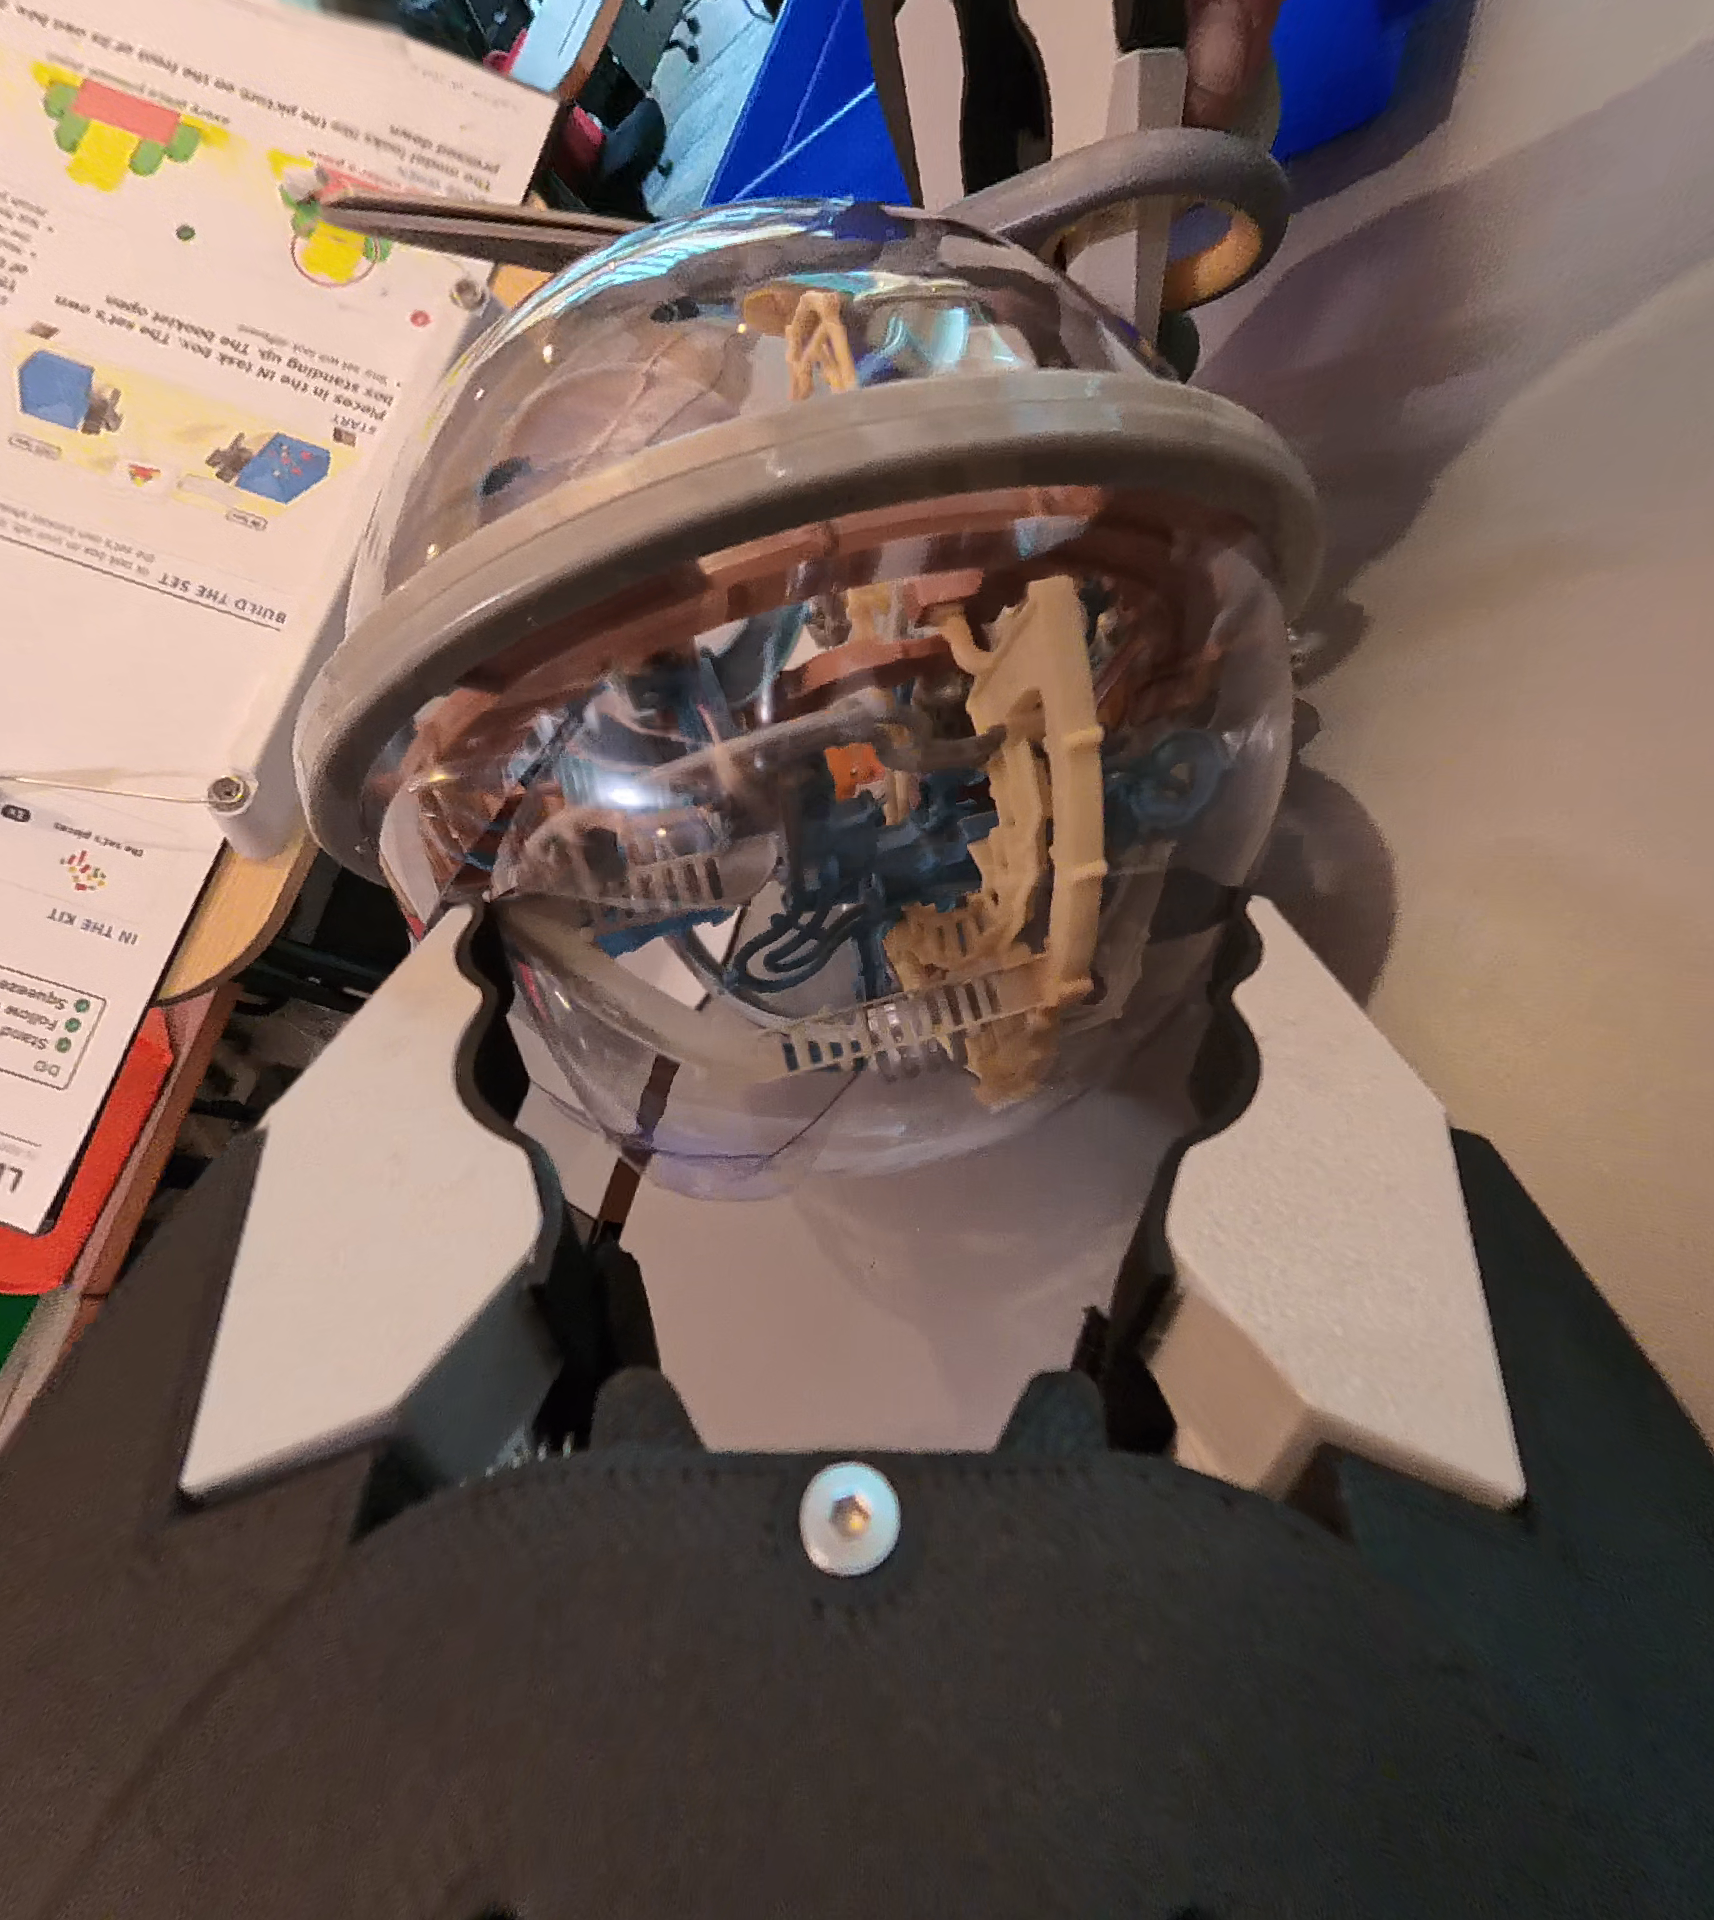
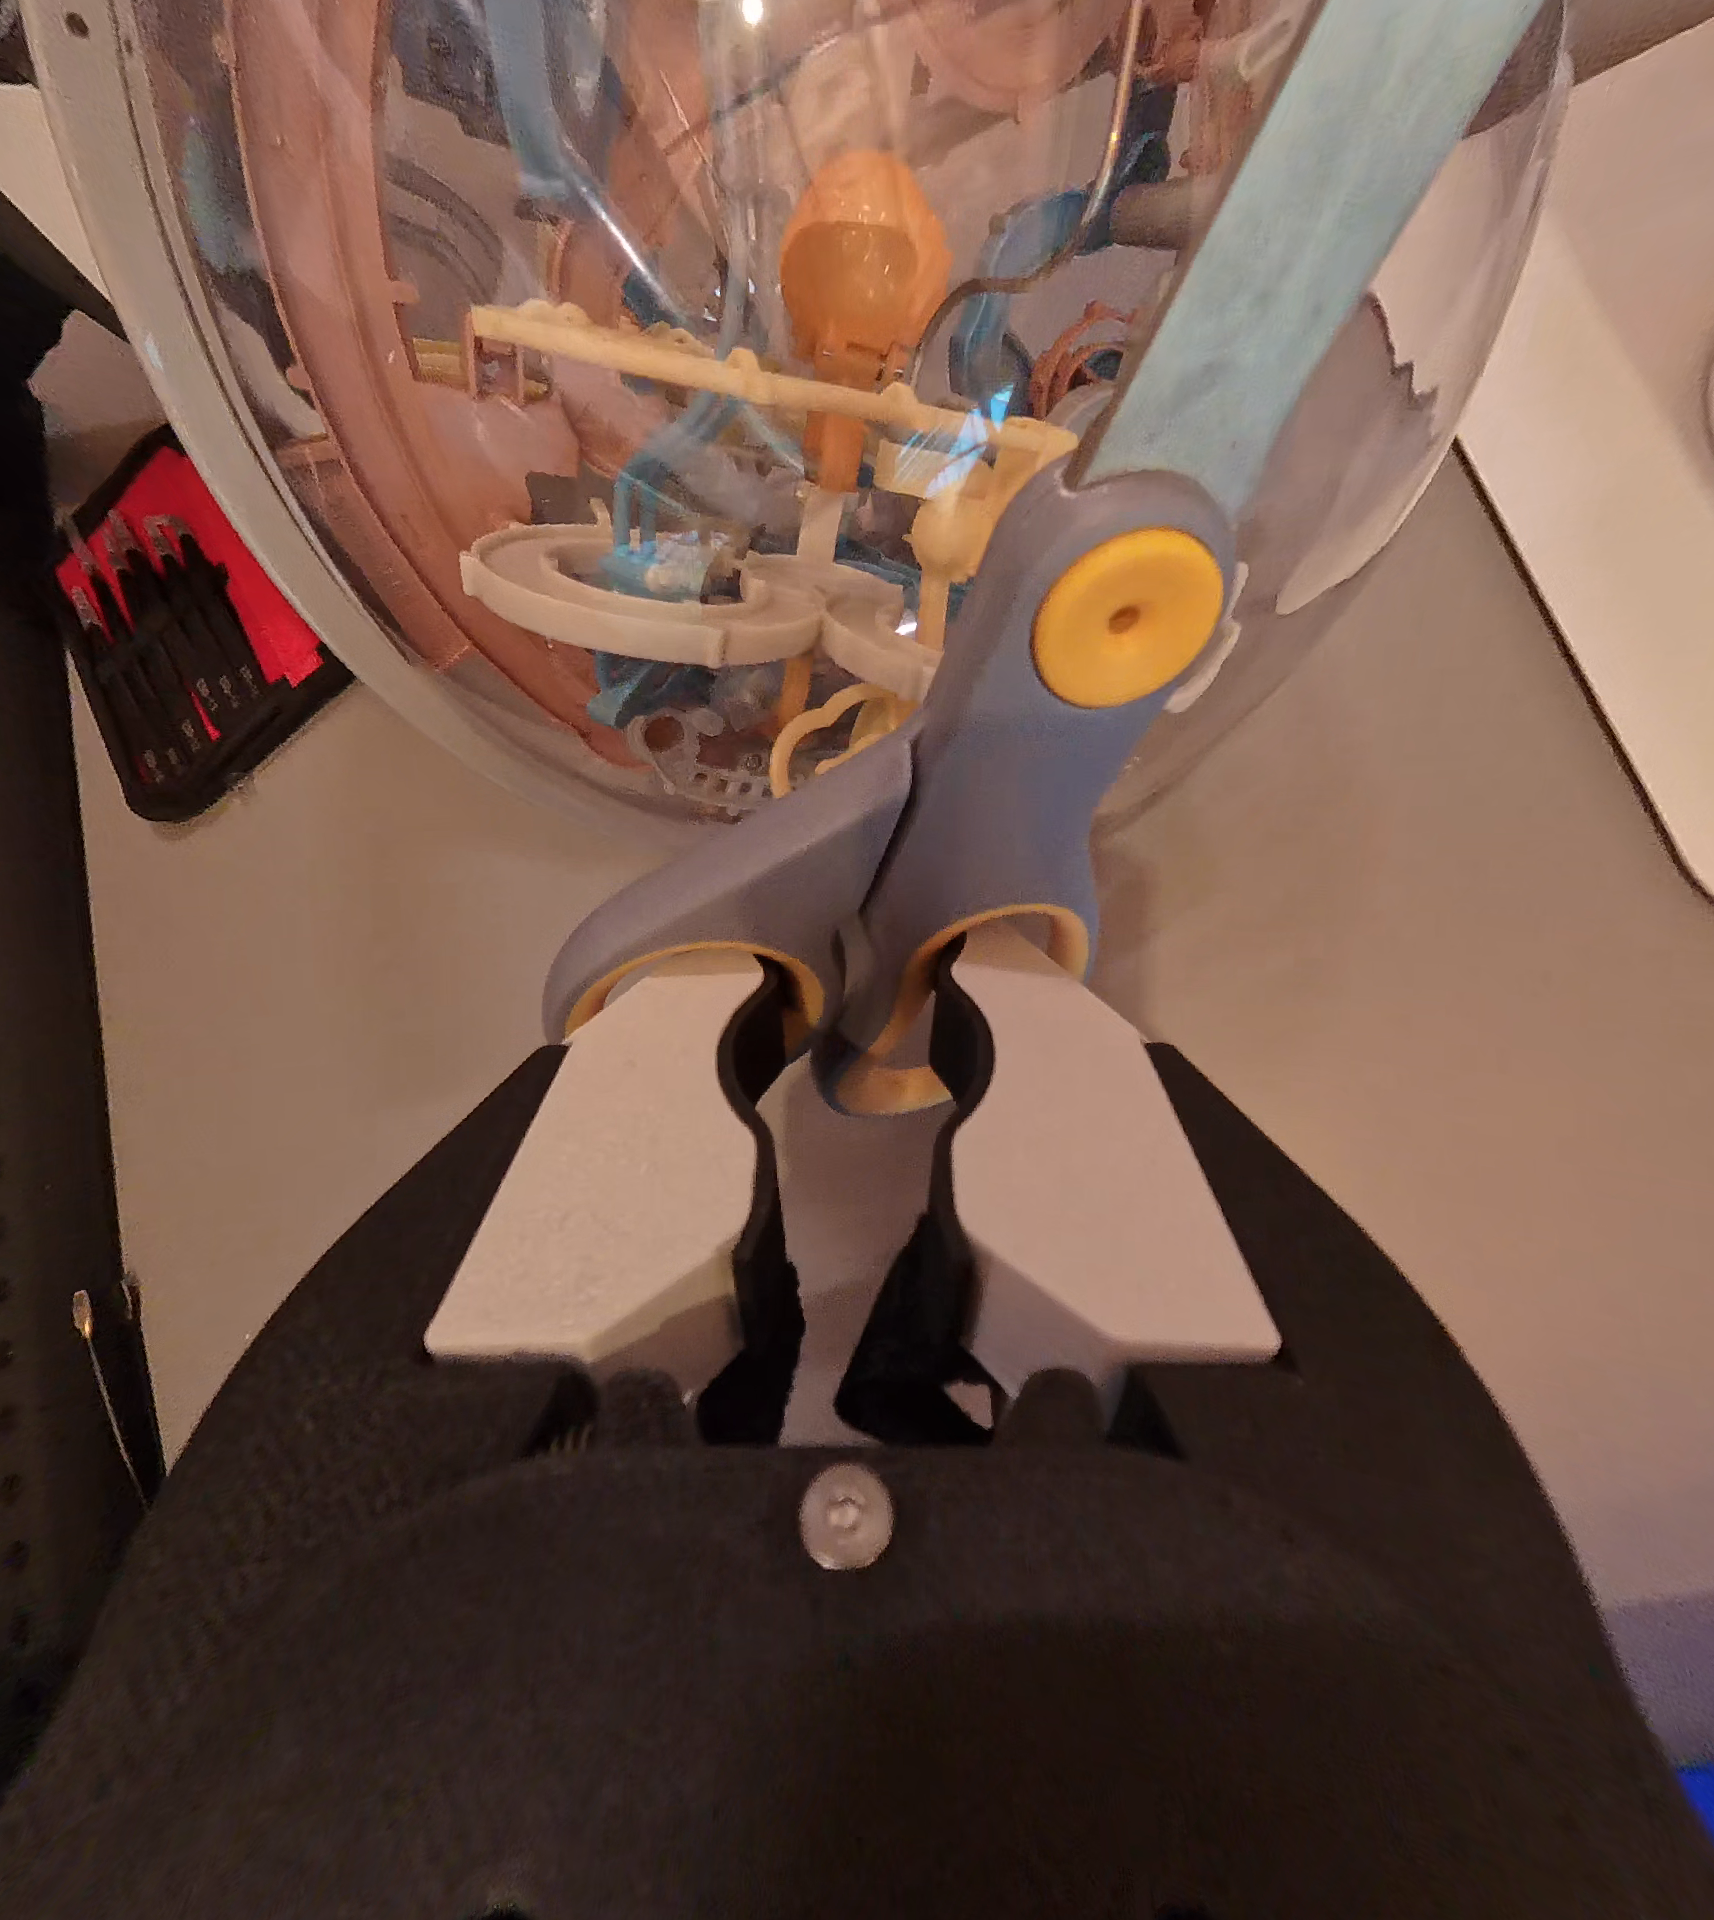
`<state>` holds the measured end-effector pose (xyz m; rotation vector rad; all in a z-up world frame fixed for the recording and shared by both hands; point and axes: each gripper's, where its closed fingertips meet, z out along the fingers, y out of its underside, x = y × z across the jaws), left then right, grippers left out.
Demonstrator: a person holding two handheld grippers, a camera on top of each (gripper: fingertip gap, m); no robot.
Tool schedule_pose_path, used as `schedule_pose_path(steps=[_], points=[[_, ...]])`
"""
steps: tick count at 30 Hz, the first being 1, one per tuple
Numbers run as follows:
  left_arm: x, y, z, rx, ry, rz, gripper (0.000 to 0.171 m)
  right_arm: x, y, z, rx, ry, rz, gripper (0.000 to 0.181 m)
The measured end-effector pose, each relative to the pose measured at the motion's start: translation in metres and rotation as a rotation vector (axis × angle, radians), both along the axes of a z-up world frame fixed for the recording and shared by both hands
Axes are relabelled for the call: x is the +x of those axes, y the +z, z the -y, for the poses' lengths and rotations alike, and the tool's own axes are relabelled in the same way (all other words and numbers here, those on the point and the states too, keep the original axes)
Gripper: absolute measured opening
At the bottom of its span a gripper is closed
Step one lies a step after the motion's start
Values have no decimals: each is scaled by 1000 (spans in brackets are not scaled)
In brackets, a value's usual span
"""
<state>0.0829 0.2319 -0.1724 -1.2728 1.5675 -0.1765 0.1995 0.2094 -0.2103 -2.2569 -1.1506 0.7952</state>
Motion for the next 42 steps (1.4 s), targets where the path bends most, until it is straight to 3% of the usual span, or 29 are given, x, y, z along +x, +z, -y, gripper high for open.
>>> schedule_pose_path(steps=[12, 14, 15, 16, 21, 26, 28, 30, 34, 42], points=[[12, 6, 20, 145, -29, -15, 67, 27, 13, 5, 56, 1, 121, 19], [18, 8, 25, 159, -51, -4, 49, 24, 19, 6, 49, 25, 118, 19], [20, 12, 26, 186, -53, 20, 26, 23, 22, 6, 51, 37, 115, 19], [20, 13, 28, 198, -63, 19, 20, 22, 26, 6, 55, 44, 116, 19], [4, 5, 15, 114, 23, 16, 52, 38, 59, -21, 131, -9, 132, 19], [4, -2, 0, 43, 91, 46, 58, 39, 75, -36, 125, 66, 245, 19], [3, 4, -1, 12, 74, 81, 45, 34, 71, -23, 86, 131, 263, 18], [-1, 7, -6, 7, 91, 90, 58, 34, 59, -11, 59, 166, 302, 19], [-7, 13, -8, 37, 94, 95, 61, 32, 45, 13, 53, 172, 315, 19], [-10, 19, -16, 49, 132, 110, 91, 14, 9, 93, -43, 283, 325, 19]])
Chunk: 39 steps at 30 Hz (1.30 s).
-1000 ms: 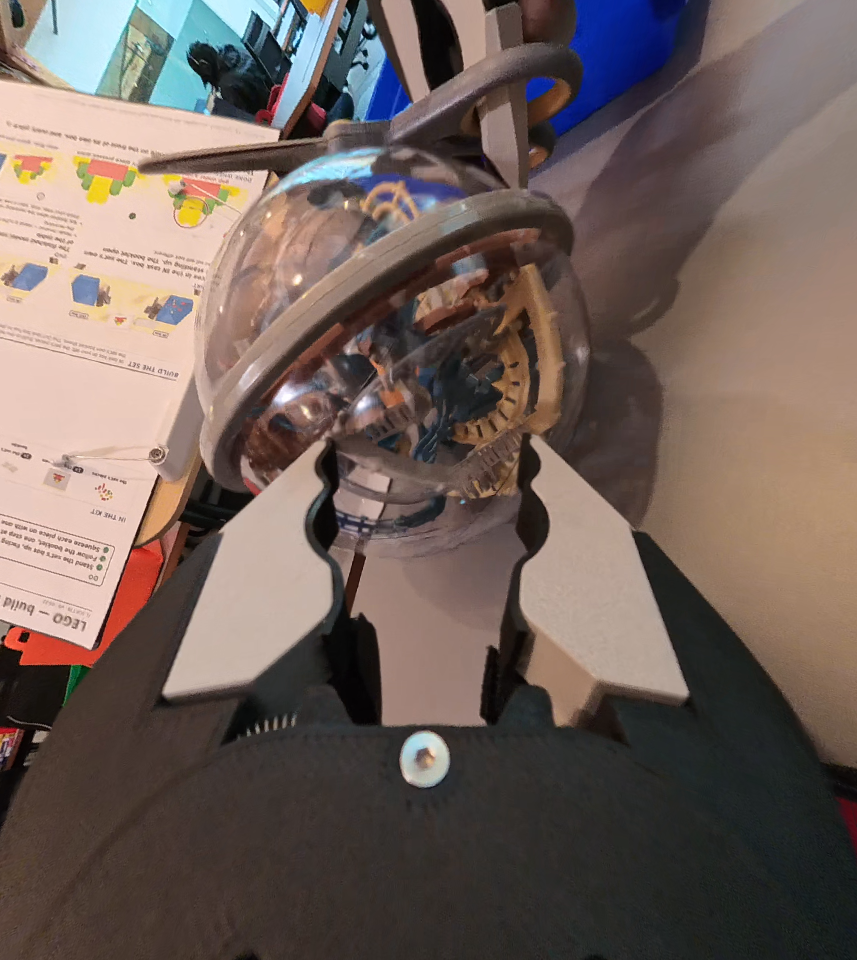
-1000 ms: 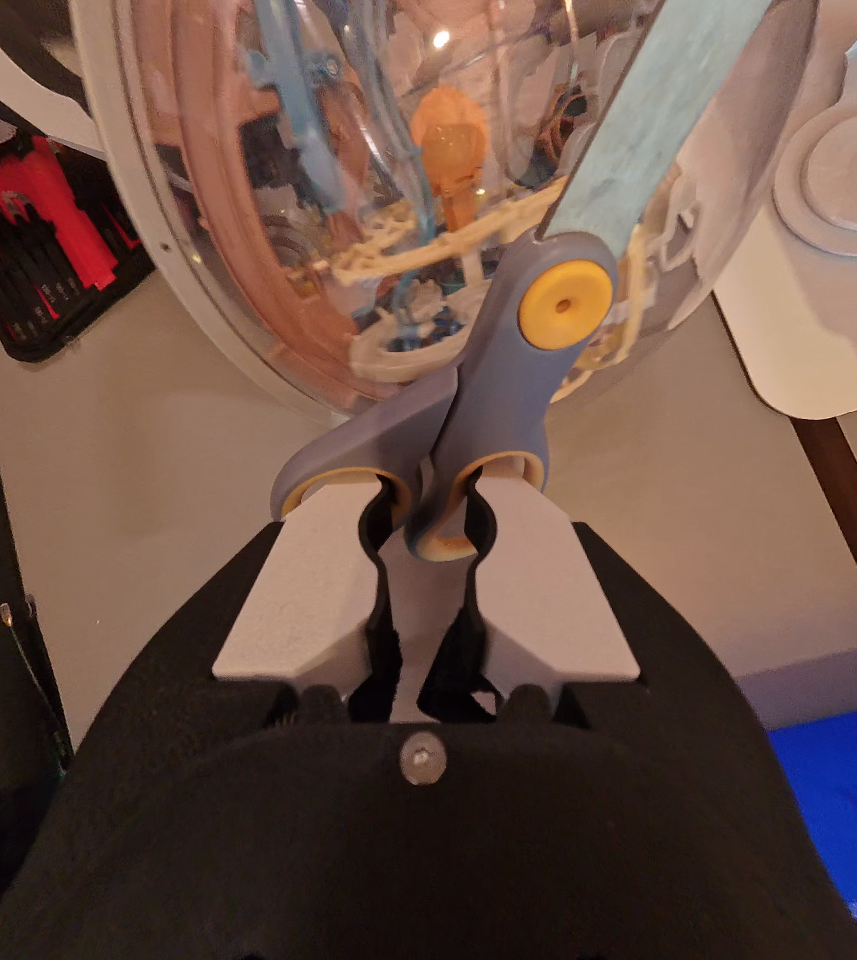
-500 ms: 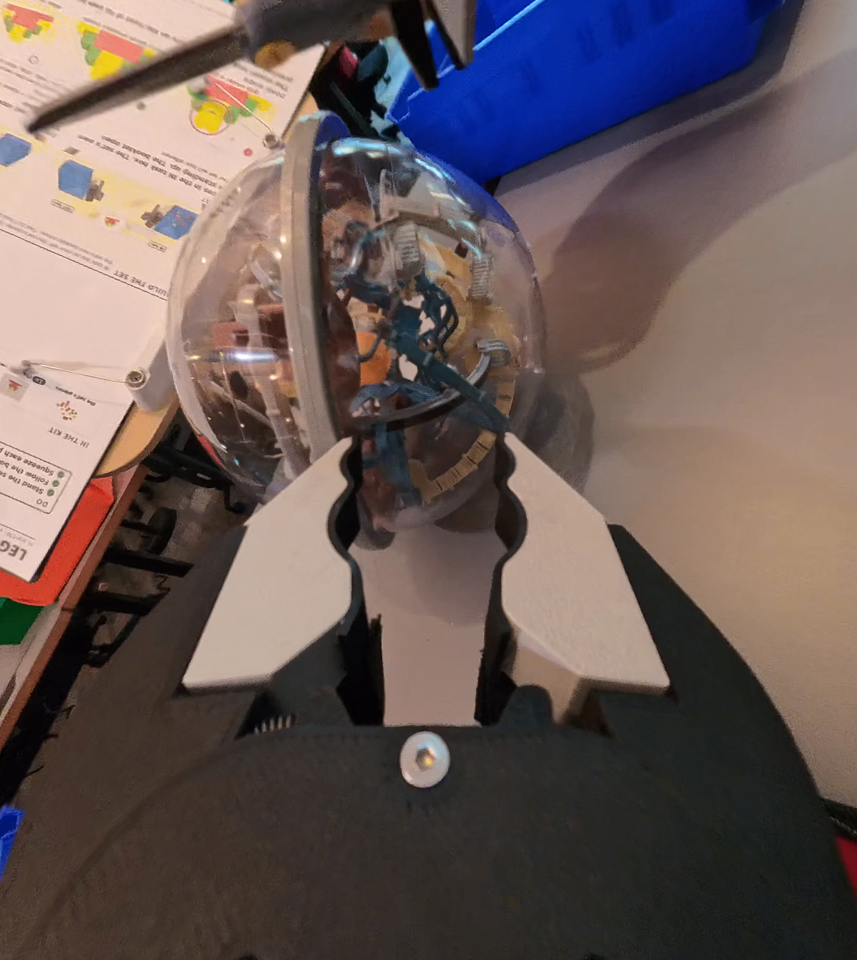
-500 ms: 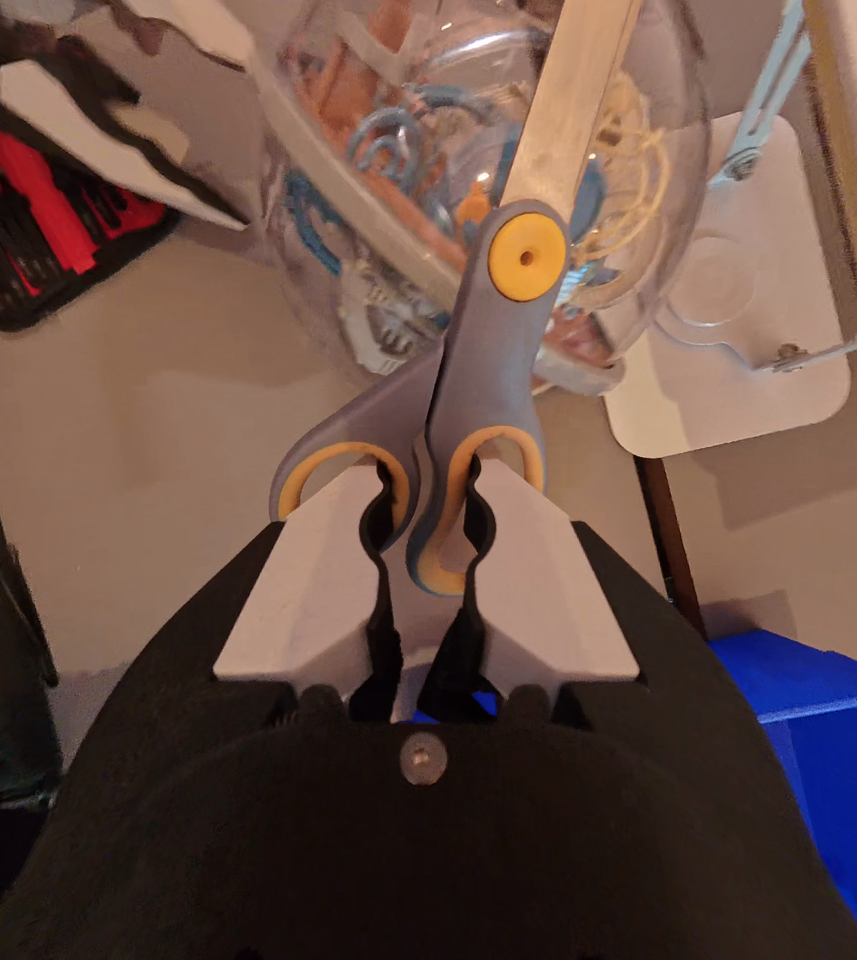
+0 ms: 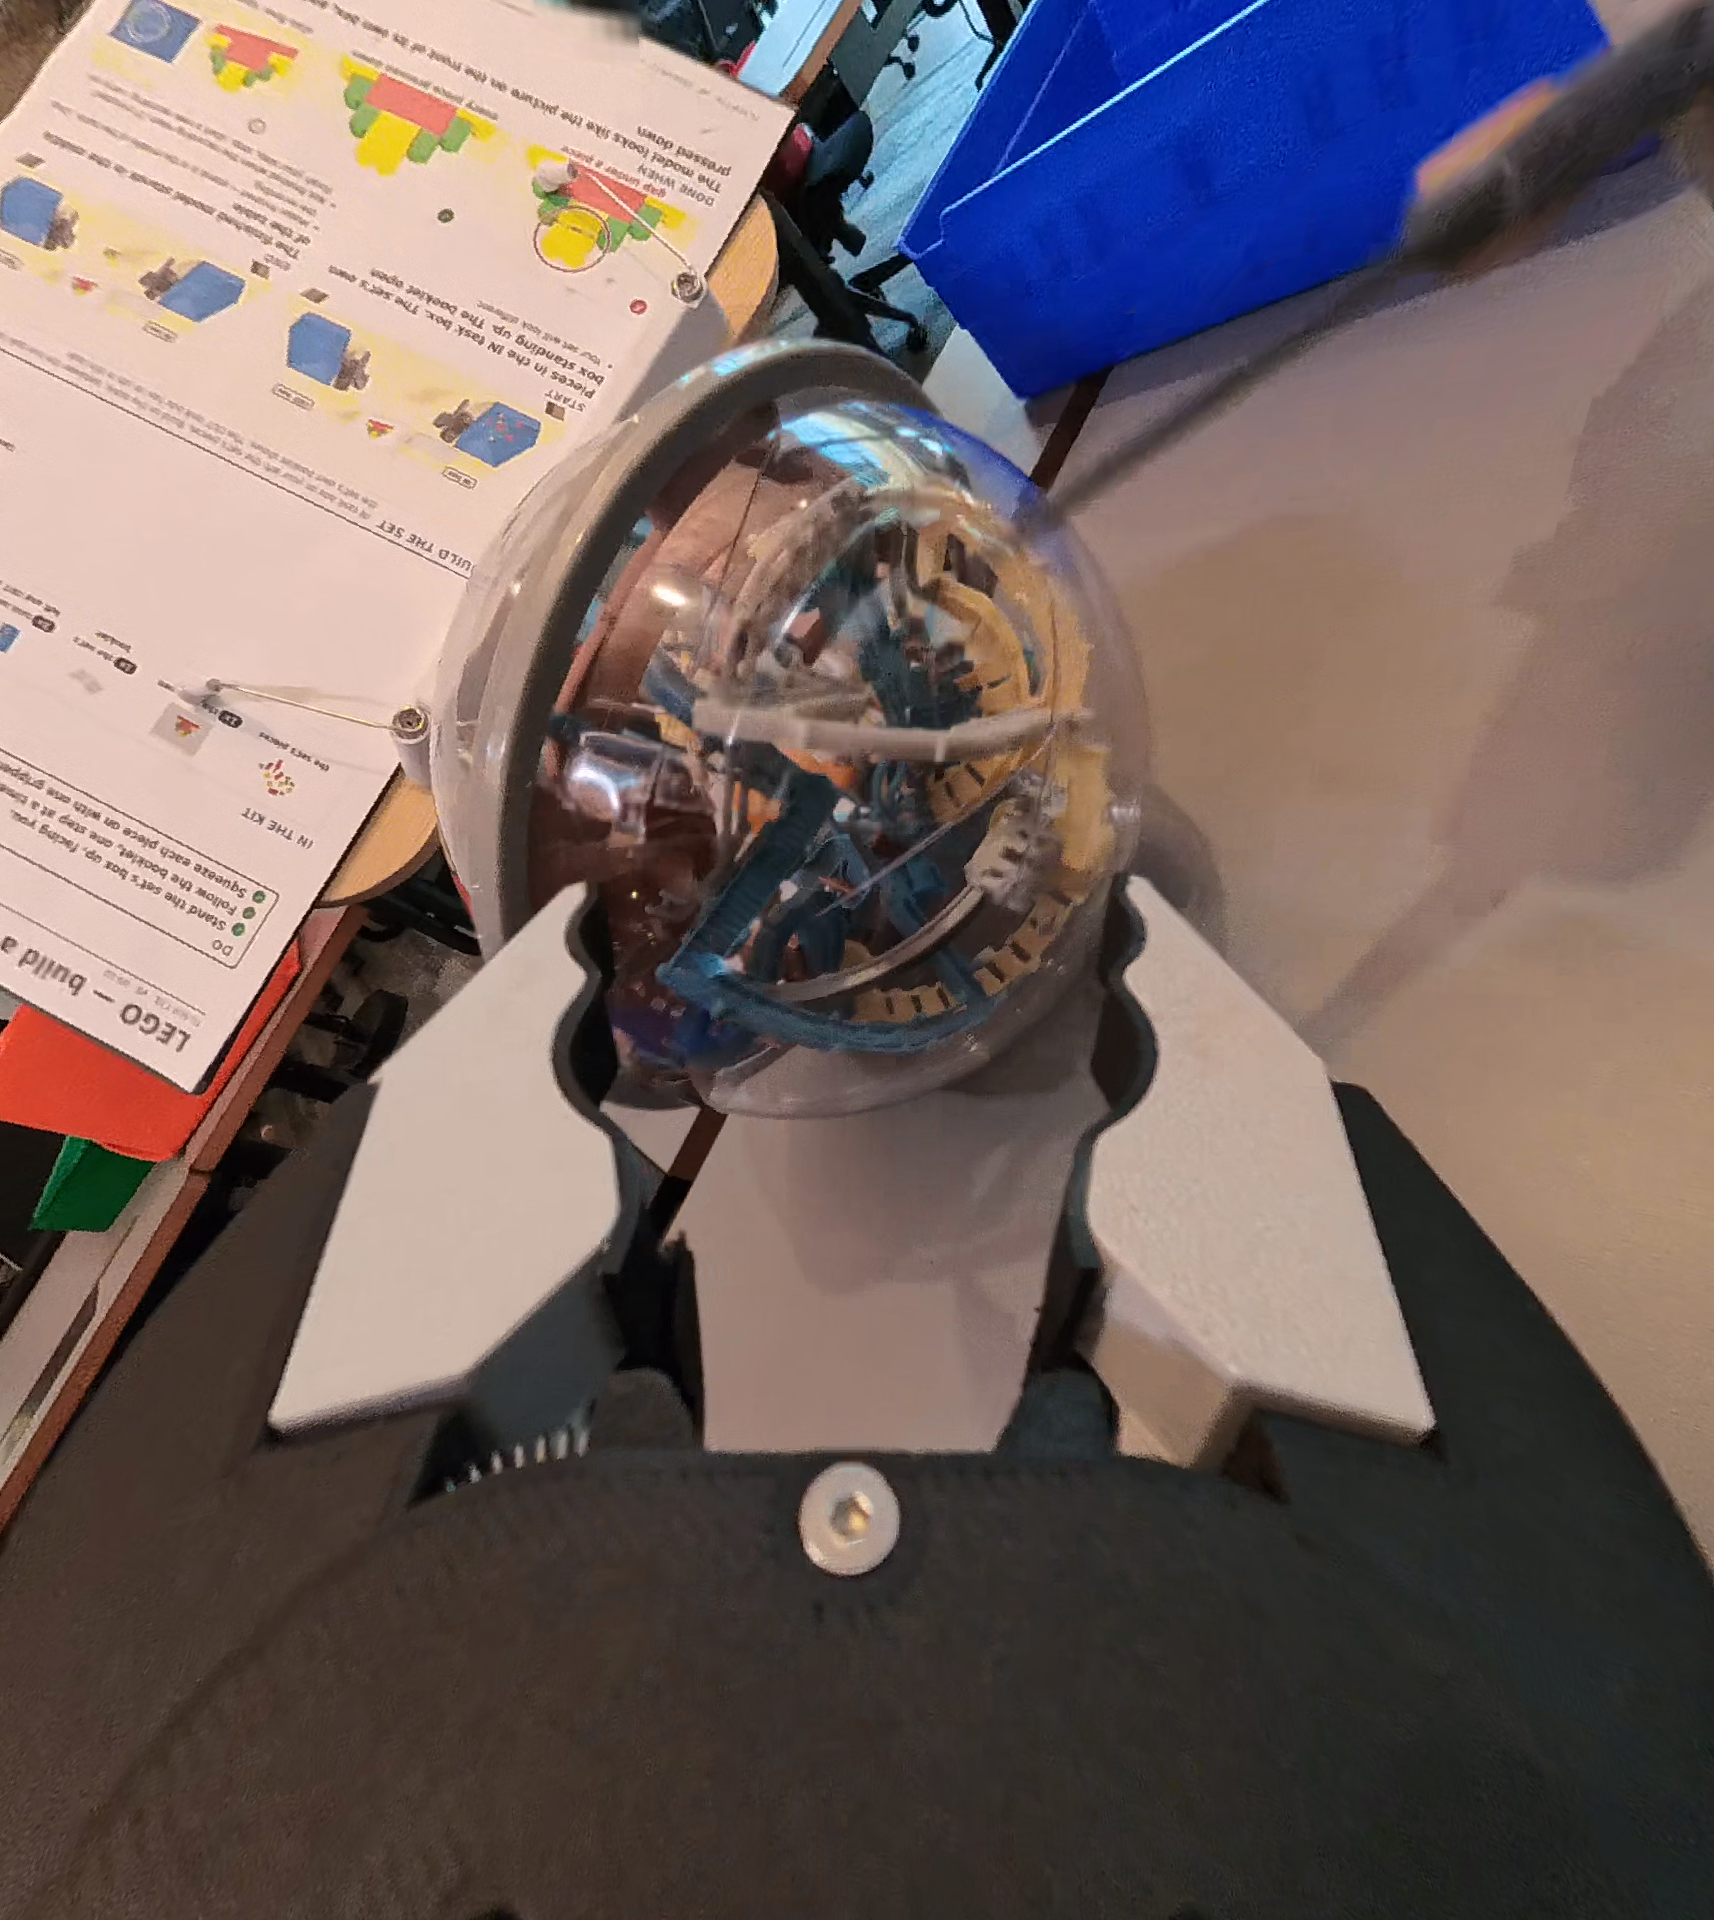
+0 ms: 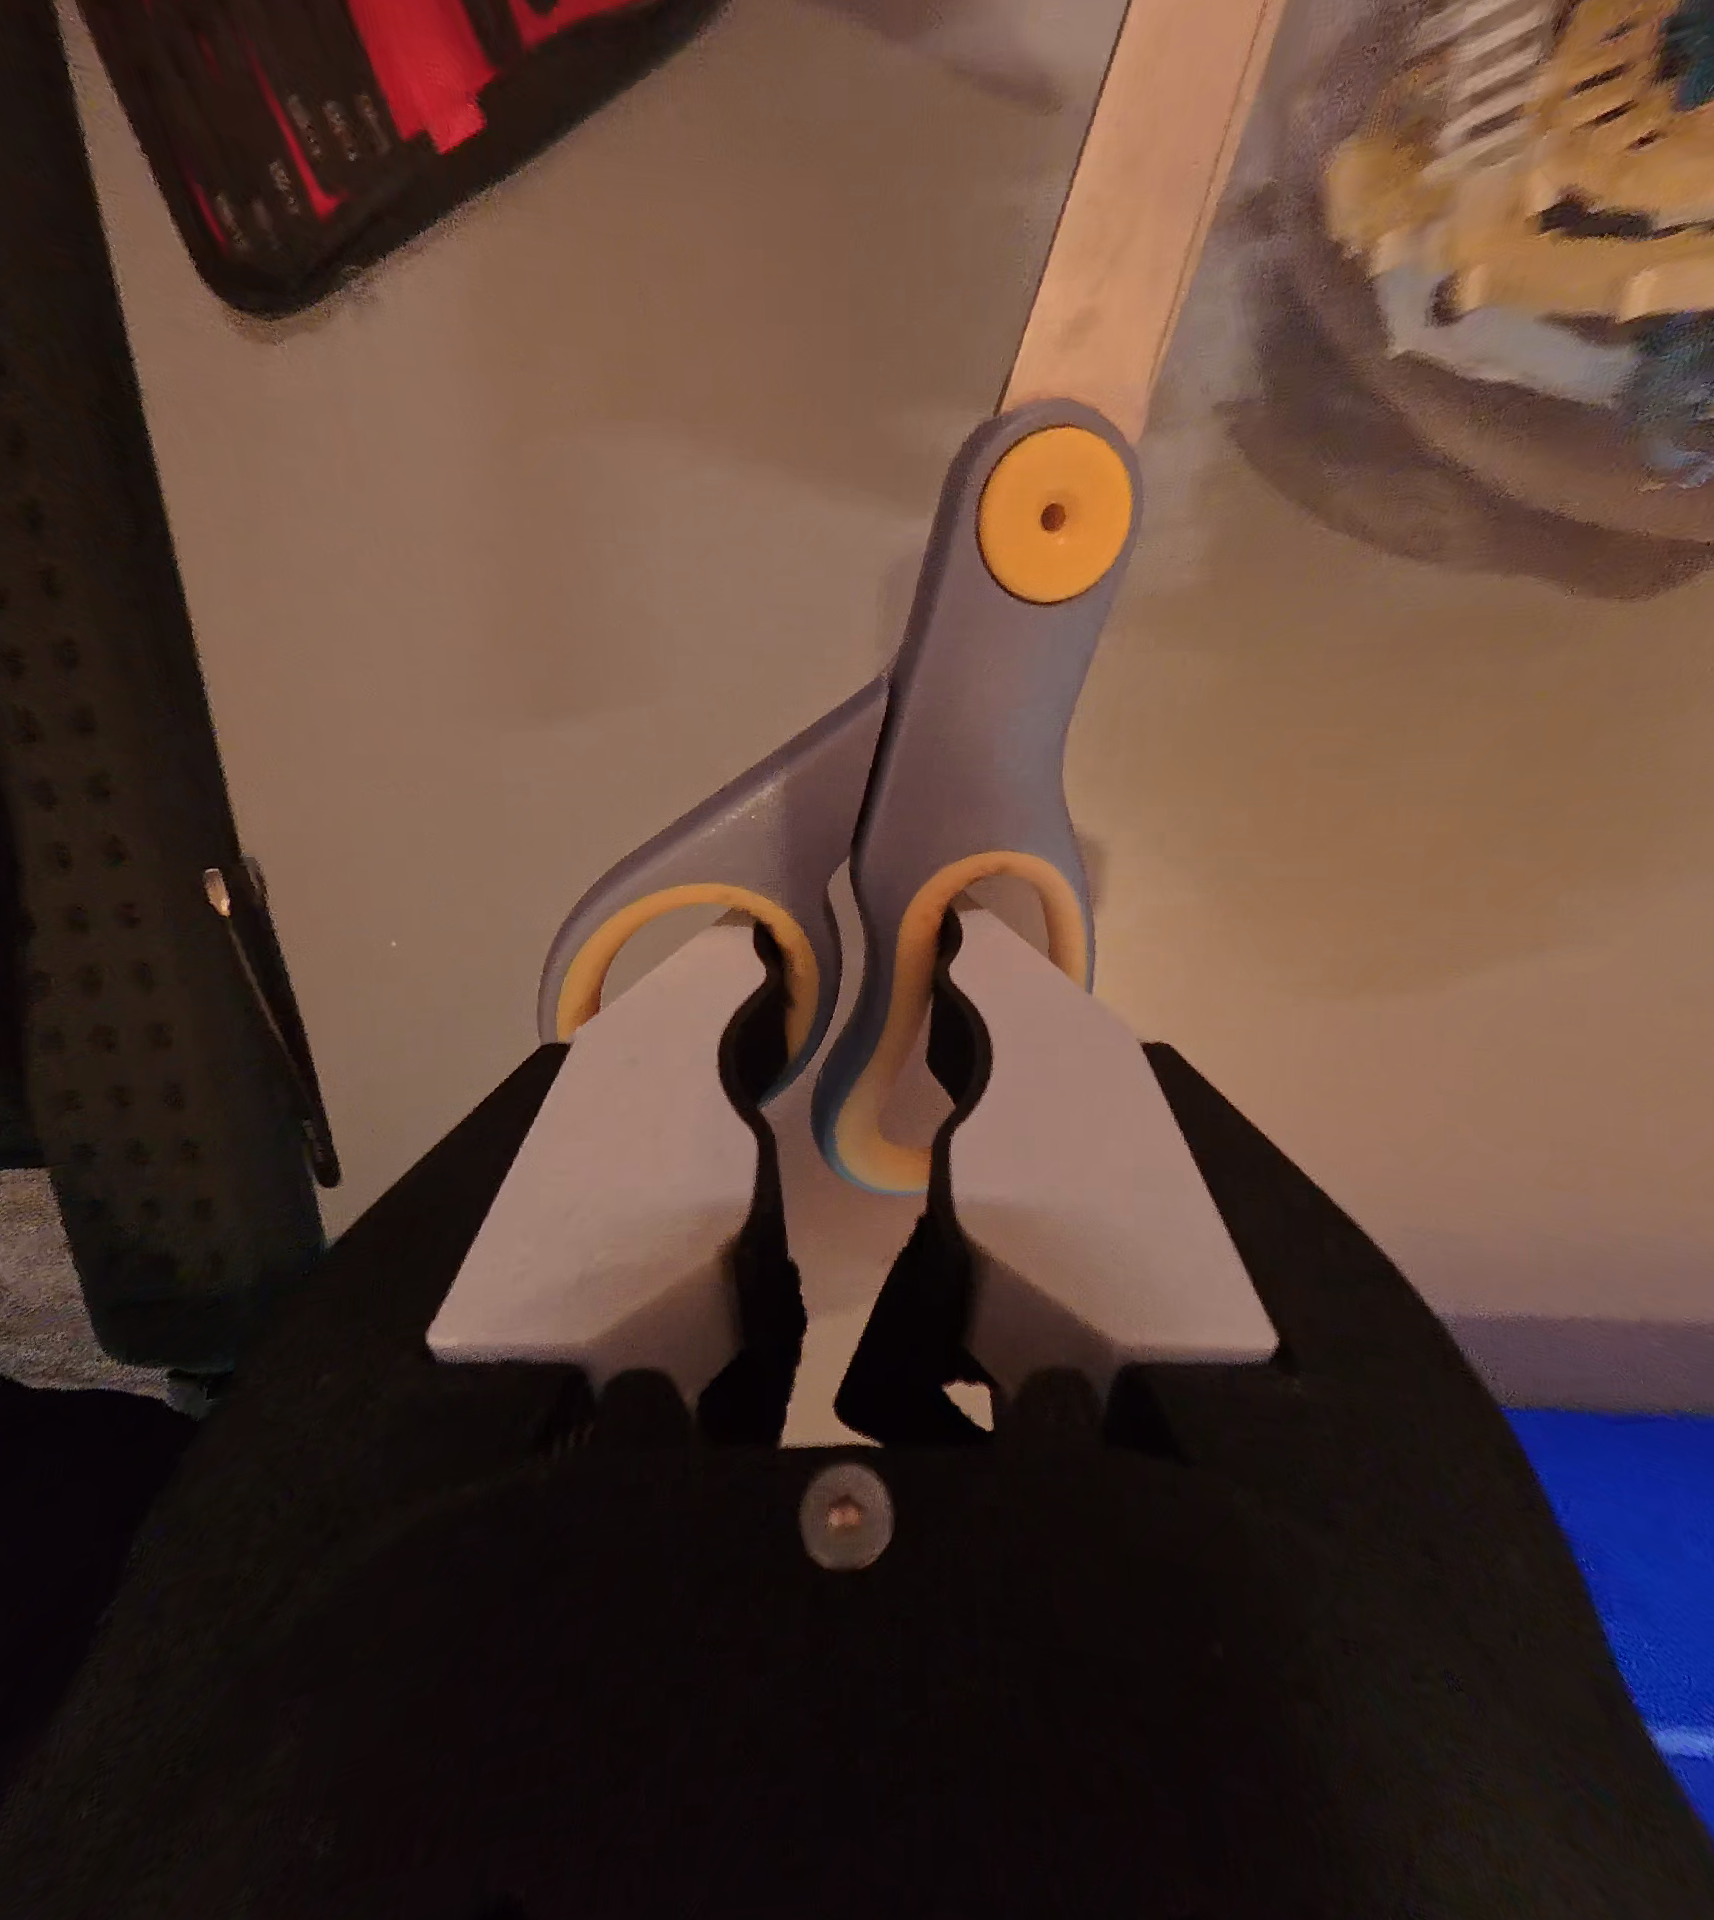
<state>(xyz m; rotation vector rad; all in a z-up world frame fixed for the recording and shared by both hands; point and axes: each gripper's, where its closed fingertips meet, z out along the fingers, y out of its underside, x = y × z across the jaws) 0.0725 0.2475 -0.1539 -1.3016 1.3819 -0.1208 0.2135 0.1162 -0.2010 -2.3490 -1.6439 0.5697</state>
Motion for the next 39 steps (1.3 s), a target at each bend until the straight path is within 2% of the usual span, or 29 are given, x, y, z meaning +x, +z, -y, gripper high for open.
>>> schedule_pose_path(steps=[3, 4, 10, 13, 14, 17, 19, 22, 25, 27, 31, 33, 35, 36, 39], points=[[6, -1, 2, 92, 12, -58, 111, -4, -31, 20, -51, 30, 70, 19], [7, -2, 0, 121, 22, -78, 113, -6, -39, 23, -72, 28, 73, 19], [13, -2, -16, 151, 56, -104, 110, -25, -74, 49, -166, 100, 89, 19], [18, -3, -20, 119, 43, -111, 109, -35, -85, 53, -147, 114, 105, 20], [19, -3, -21, 103, 42, -100, 108, -42, -82, 53, -135, 109, 67, 24], [18, -3, -22, 82, 46, -73, 106, -53, -69, 56, -116, 117, 7, 55], [15, -3, -23, 63, 53, -53, 105, -54, -48, 49, -70, 113, -39, 80], [13, -3, -24, 59, 56, -43, 103, -52, 5, -4, 135, 25, -126, 81], [13, 3, -20, 33, 49, -7, 98, -52, 73, -83, 470, -38, -225, 99], [13, 7, -17, 18, 42, 9, 95, -58, 96, -119, 541, -18, -254, 108], [15, 8, -10, -21, 31, 17, 89, -72, 100, -181, 577, 20, -213, 131], [16, 6, -11, -26, 30, 20, 89, -79, 93, -199, 543, 57, -224, 135], [14, 6, -16, -25, 38, 30, 89, -85, 80, -203, 389, 72, -248, 144], [13, 5, -19, -44, 43, 43, 89, -86, 73, -201, 315, 77, -251, 140], [9, 0, -25, -74, 59, 79, 92, -93, 65, -206, 297, 47, -271, 149]])
